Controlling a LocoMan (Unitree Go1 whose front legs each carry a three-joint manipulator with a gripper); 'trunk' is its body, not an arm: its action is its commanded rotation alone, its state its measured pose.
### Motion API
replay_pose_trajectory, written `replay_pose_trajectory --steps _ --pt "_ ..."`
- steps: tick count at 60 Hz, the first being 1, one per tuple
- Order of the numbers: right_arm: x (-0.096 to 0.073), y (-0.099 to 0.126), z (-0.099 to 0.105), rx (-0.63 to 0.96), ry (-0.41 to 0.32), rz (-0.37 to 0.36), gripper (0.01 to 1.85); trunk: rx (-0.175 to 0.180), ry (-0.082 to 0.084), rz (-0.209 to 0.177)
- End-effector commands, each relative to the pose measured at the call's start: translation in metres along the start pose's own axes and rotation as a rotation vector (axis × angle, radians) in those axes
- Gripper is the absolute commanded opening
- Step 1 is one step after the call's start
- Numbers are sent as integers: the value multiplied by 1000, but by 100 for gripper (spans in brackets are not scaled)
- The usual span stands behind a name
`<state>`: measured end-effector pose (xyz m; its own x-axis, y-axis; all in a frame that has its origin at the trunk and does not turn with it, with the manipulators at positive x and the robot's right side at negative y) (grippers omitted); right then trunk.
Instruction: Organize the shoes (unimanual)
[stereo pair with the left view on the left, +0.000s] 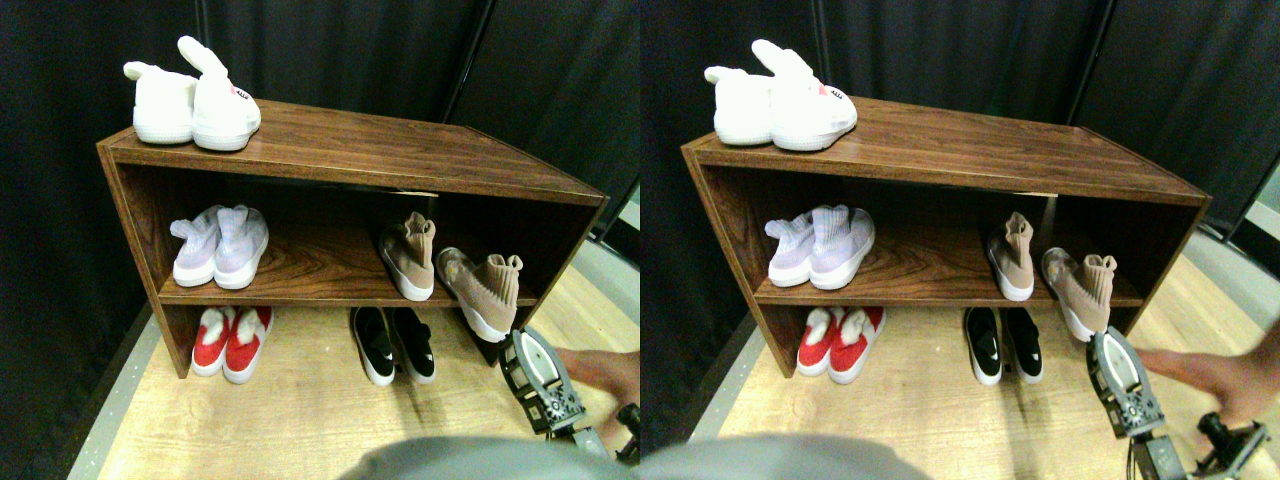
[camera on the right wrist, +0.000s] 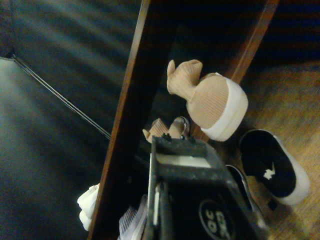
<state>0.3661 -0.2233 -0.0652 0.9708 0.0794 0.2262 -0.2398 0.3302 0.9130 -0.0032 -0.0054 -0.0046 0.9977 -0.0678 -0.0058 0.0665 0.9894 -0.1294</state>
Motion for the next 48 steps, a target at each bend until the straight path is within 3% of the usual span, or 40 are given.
replay_pose_trajectory --steps 1,12,16,17,20,23,25,27,33,48 --pt "0 9 1 3 -10 40 6 -20 13 -2" --pt "-2 9 3 13 -25 21 6 -19 13 -5" --pt "-4 10 2 84 -44 -6 8 -17 15 -5" --pt "-4 10 2 87 -54 -14 18 -16 15 -6" --pt "-6 9 2 61 -30 -21 100 -15 16 -6" --pt "-5 8 2 33 -20 -26 139 -14 16 -8" --pt "-5 8 2 34 -21 -28 146 -14 16 -8" --pt "-2 6 2 21 -16 -24 165 -14 16 -8" --pt "7 0 5 -19 -35 -38 176 -14 17 -7" --pt "30 -15 8 -54 -26 -53 171 -15 16 -4"
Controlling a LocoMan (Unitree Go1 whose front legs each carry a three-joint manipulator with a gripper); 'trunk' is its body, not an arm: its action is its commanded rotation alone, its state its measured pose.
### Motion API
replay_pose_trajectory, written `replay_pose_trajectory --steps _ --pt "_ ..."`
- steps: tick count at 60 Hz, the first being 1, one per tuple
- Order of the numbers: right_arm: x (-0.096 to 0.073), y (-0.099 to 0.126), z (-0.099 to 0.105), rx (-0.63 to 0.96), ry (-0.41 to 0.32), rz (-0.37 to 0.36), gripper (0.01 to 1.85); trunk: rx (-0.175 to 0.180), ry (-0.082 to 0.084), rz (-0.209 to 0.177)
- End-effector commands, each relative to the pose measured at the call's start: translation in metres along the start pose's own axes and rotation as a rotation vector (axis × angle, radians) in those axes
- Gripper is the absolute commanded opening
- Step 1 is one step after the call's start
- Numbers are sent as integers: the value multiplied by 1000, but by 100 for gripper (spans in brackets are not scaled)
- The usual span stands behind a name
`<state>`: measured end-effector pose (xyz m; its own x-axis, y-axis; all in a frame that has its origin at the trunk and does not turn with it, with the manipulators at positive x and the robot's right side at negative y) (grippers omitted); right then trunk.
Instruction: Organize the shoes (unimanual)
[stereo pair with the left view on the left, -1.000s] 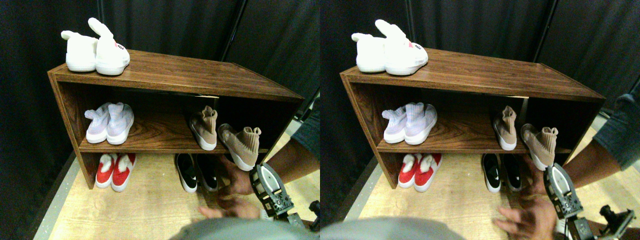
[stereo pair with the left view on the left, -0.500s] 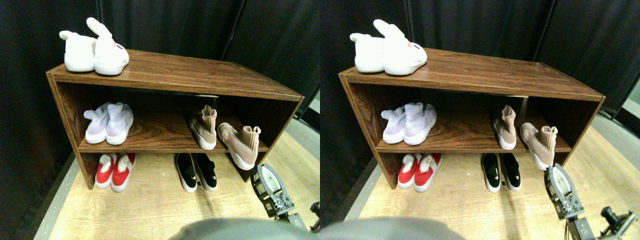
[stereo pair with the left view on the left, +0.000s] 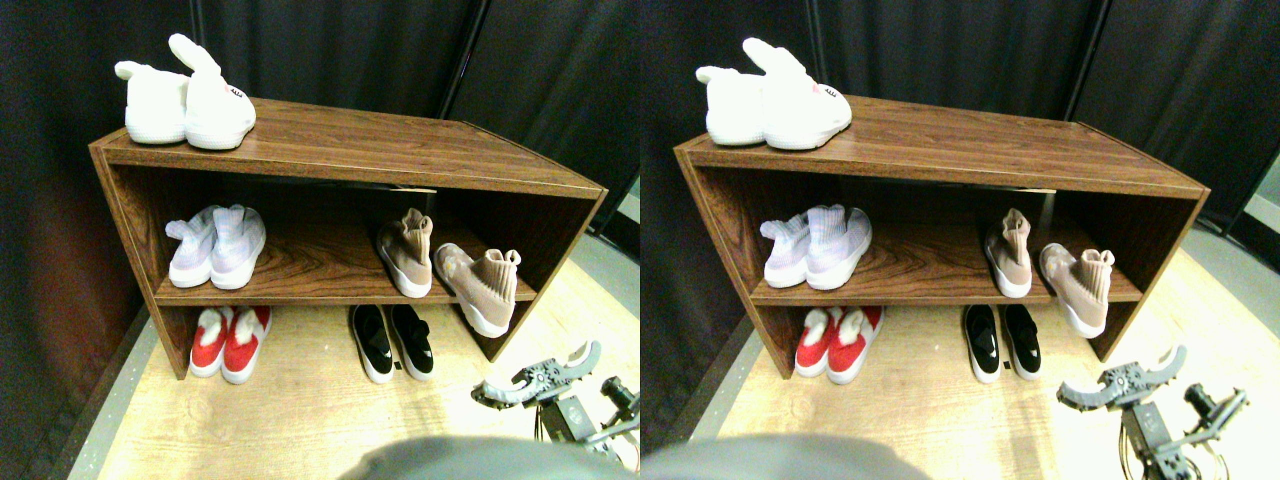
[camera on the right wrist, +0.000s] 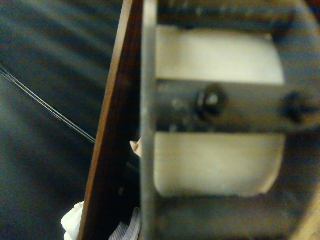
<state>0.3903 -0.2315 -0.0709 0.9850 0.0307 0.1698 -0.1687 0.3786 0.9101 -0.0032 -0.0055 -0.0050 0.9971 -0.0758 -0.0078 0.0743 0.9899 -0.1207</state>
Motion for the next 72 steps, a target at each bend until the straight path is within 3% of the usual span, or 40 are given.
replay_pose_trajectory --steps 1,19,40,50,60,72 --pt "11 -2 3 -12 2 13 171 -25 13 4" --pt "51 -20 0 45 23 -61 176 -33 16 15" --pt "91 -35 -13 110 34 -111 167 -41 16 33" --pt "97 -37 -15 124 16 -131 161 -45 18 40" --pt "98 -40 -14 124 19 -133 171 -42 18 37" --pt "92 -38 -13 125 32 -112 167 -39 20 33"
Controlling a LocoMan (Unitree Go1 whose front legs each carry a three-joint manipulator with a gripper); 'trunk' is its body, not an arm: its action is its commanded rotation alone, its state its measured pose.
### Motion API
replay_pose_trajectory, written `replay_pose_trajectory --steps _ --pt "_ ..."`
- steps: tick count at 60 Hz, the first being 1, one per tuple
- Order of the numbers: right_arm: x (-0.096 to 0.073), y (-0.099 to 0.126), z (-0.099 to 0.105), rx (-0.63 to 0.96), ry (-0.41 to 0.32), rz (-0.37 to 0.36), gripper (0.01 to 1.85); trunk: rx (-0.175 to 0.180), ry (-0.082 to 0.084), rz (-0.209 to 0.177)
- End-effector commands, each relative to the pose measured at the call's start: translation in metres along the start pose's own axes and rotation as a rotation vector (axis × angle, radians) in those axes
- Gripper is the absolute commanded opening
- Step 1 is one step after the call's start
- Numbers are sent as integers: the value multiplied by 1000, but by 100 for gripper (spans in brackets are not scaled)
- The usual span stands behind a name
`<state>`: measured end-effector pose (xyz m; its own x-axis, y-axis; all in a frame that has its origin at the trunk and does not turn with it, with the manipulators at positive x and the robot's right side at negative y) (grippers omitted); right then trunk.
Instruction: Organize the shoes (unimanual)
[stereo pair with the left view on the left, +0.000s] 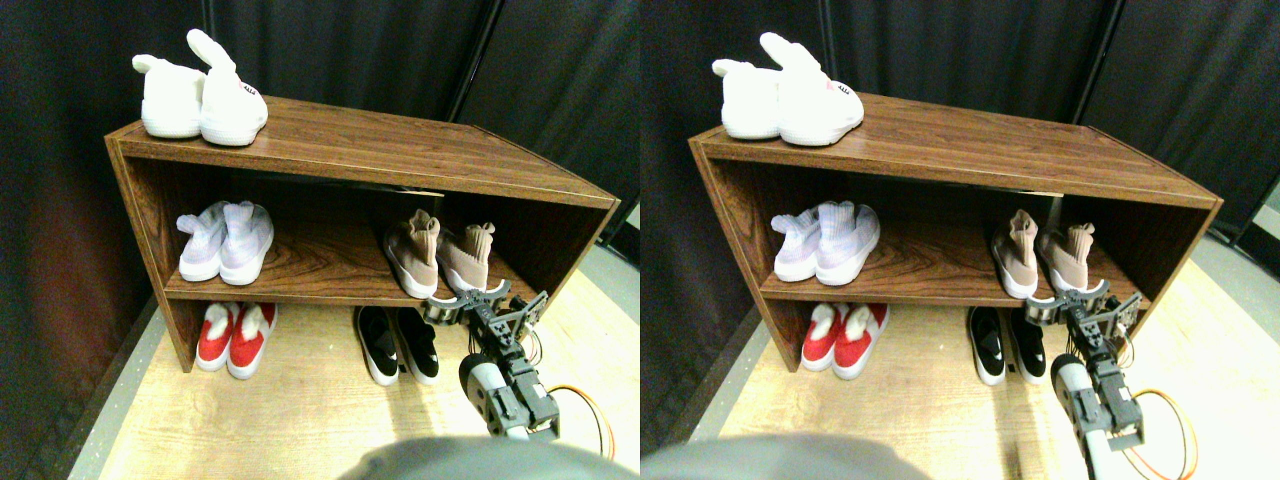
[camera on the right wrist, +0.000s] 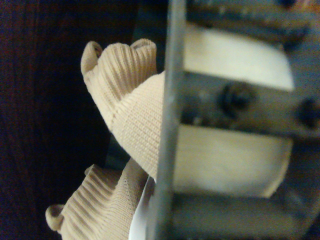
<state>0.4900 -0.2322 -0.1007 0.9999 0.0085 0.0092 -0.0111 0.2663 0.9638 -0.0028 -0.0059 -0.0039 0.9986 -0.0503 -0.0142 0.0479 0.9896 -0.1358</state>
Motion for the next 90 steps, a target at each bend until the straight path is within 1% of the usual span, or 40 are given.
replay_pose_trajectory --steps 1,7,13,14,16,19,21,24,28,30,31,35,39,41,43,44,45,47,50,51,52,53,54,56,58,59,60,62,64,70,72,78,84,86,87,89,90 --pt "-4 8 1 -4 7 54 170 -20 17 4" --pt "-10 10 2 -1 2 64 171 -20 18 4" --pt "-17 12 3 -3 16 89 170 -19 18 4" --pt "-23 14 4 -2 26 104 167 -17 19 3" --pt "-25 15 4 -6 26 110 167 -17 19 3" --pt "-32 18 4 -9 38 133 171 -15 19 0" --pt "-39 21 4 -15 40 140 174 -14 21 -2" --pt "-43 23 5 -20 44 147 175 -12 20 -6" --pt "-53 26 6 -30 44 175 171 -9 20 -11" --pt "-55 27 6 -31 44 178 170 -9 20 -13" --pt "-61 29 7 -28 52 184 169 -8 20 -14" --pt "-66 31 9 -23 65 190 173 -7 20 -15" --pt "-73 33 12 -31 48 194 170 -5 20 -17" --pt "-78 35 14 -24 24 194 164 -4 19 -18" --pt "-81 37 16 -33 21 194 155 -2 17 -20" --pt "-81 37 16 -33 21 194 155 -2 17 -21" --pt "-83 38 17 -37 14 187 147 -2 17 -21" --pt "-87 39 21 -37 -6 176 124 -2 16 -22" --pt "-91 40 26 -36 -24 164 106 -2 15 -22" --pt "-92 41 27 -35 -28 163 102 -2 16 -22" --pt "-94 41 29 -30 -40 162 93 -2 16 -22" --pt "-95 42 30 -27 -45 161 88 0 14 -22" --pt "-95 42 30 -27 -45 161 88 0 14 -22" --pt "-98 44 34 -33 -63 161 69 0 14 -22" --pt "-99 47 37 -53 -103 174 38 0 13 -23" --pt "-100 48 38 -53 -113 176 30 0 13 -23" --pt "-100 48 38 -53 -113 176 30 0 13 -23" --pt "-101 51 41 -73 -143 180 6 -1 12 -24" --pt "-102 53 45 -109 -173 201 6 0 11 -25" --pt "-101 57 53 -147 -189 224 6 -3 11 -25" --pt "-101 60 56 -141 -211 222 6 -3 11 -25" --pt "-98 63 63 -154 -211 228 6 -6 8 -23" --pt "-89 66 69 -160 -214 230 6 -8 5 -20" --pt "-80 65 73 -158 -207 225 6 -9 4 -19" --pt "-80 65 73 -158 -207 225 6 -10 3 -19" --pt "-71 62 79 -139 -184 207 6 -10 2 -19" --pt "-69 62 79 -130 -182 201 6 -11 1 -18"
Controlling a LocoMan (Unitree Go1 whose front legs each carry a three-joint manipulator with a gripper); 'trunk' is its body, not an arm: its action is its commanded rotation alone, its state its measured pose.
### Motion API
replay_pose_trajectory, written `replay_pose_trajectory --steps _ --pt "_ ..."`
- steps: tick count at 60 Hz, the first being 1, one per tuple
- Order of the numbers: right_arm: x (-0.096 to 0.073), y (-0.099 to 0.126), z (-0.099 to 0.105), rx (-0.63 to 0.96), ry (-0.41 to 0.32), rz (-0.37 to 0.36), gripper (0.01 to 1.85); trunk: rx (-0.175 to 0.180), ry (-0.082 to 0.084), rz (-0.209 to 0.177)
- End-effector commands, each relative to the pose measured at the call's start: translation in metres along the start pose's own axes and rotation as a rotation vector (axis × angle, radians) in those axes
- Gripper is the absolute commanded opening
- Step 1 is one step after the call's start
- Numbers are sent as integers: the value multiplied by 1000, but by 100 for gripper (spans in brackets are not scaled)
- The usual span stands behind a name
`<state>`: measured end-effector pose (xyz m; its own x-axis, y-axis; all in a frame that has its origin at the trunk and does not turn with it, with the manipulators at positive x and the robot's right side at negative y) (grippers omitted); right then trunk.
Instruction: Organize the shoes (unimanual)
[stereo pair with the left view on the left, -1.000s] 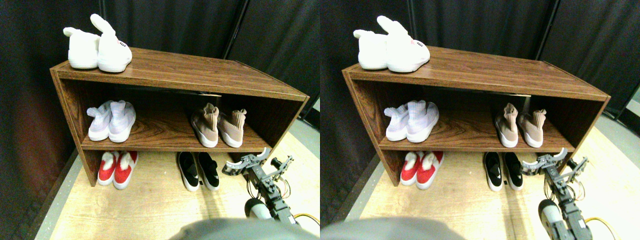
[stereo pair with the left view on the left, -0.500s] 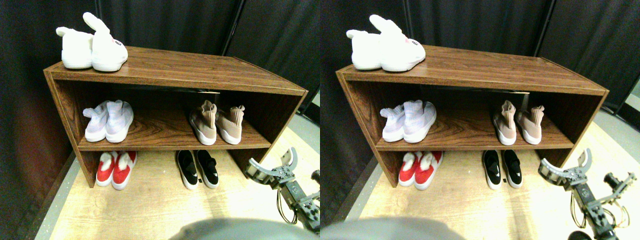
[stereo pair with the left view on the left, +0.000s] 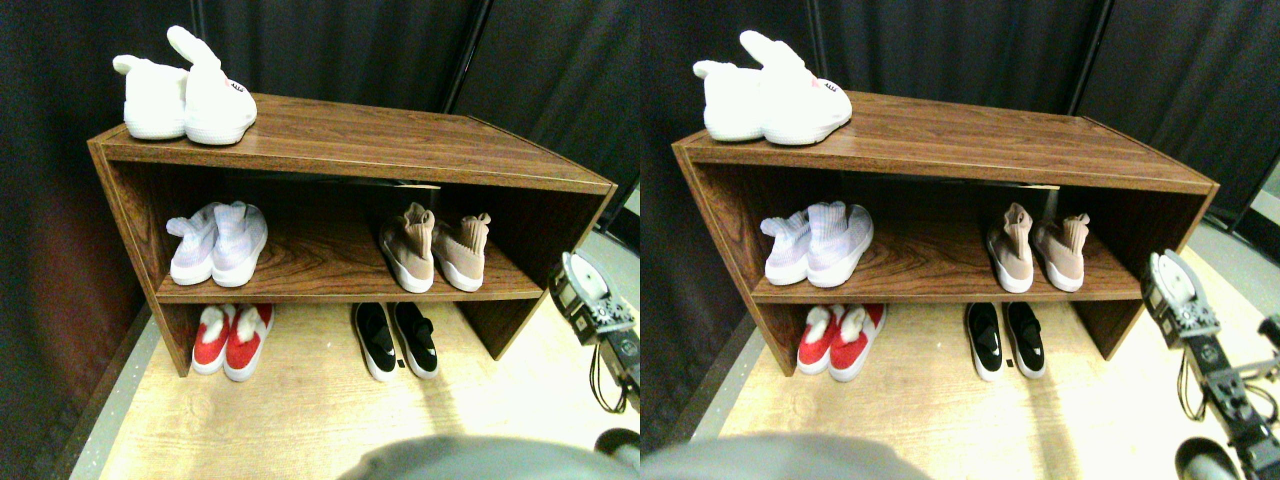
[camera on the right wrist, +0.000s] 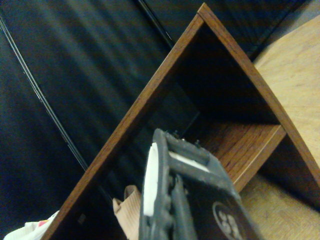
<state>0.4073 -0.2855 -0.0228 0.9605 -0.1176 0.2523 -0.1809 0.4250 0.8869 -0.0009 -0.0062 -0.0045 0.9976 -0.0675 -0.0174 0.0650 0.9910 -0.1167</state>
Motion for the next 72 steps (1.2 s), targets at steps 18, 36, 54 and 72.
replay_pose_trajectory --steps 18,36,54,72 --pt "58 -27 2 109 40 -94 6 -36 -5 12" --pt "88 -56 -15 95 52 -181 6 -47 -10 37" --pt "96 -72 -32 113 47 -247 6 -57 -11 57" --pt "93 -83 -43 138 69 -285 6 -61 -6 65"
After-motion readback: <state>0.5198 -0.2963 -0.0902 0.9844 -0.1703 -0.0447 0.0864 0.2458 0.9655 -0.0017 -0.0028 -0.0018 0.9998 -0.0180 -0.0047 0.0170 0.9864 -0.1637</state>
